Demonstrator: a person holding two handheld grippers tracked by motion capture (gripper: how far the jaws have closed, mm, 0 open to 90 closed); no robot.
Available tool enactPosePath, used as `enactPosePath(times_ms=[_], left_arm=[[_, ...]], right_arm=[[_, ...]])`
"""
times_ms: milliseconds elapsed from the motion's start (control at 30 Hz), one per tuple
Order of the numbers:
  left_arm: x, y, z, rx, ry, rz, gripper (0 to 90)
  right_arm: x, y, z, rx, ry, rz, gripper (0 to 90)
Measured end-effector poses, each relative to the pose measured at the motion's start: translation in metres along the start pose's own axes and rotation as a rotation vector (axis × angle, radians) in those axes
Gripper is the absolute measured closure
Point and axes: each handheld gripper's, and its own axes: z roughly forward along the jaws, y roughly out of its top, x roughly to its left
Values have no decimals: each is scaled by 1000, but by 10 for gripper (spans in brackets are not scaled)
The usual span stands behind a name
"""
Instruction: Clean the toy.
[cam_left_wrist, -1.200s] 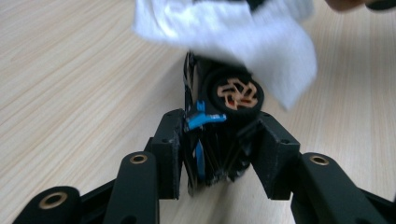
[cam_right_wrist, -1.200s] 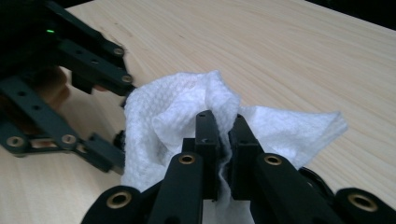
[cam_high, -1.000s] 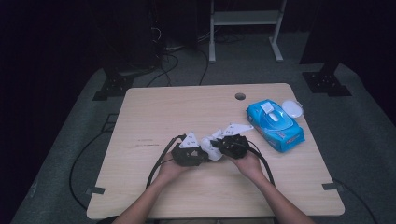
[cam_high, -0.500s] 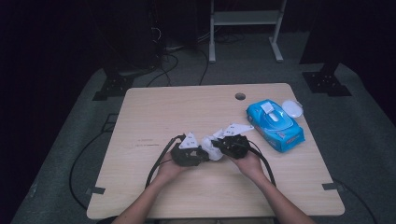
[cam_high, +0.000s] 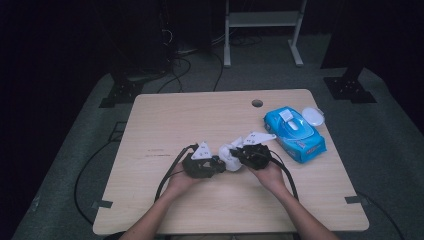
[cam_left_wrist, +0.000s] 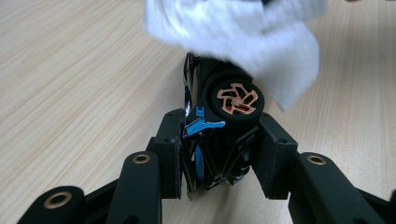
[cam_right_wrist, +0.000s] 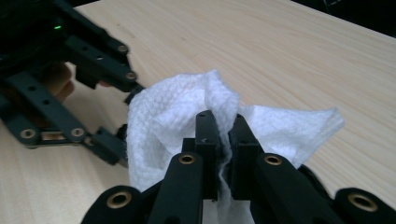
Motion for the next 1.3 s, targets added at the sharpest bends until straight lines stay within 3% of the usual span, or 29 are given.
enactPosePath(times_ms=[100,267,600,833,1133,1300], left_arm=[[1,-1,-1,-1,2,-2,585],[1,-1,-2,3,1,6,585],[0,0,-2,-1,5,9,585],[1,0,-3,11,6,22,585],[1,0,-2,5,6,13,585],[2,0,-2,2,11,8,585]], right_arm=[[0,0,0,1,-15,-21,842],[-16,-5,-11,-1,-72,12,842],[-32,-12,-20,-8,-88,54,842],[-33,-13,-23,-7,-102,55,842],[-44,-16,-34,-7,-133,81,842],[-42,-15,-35,-22,-116,91,842]])
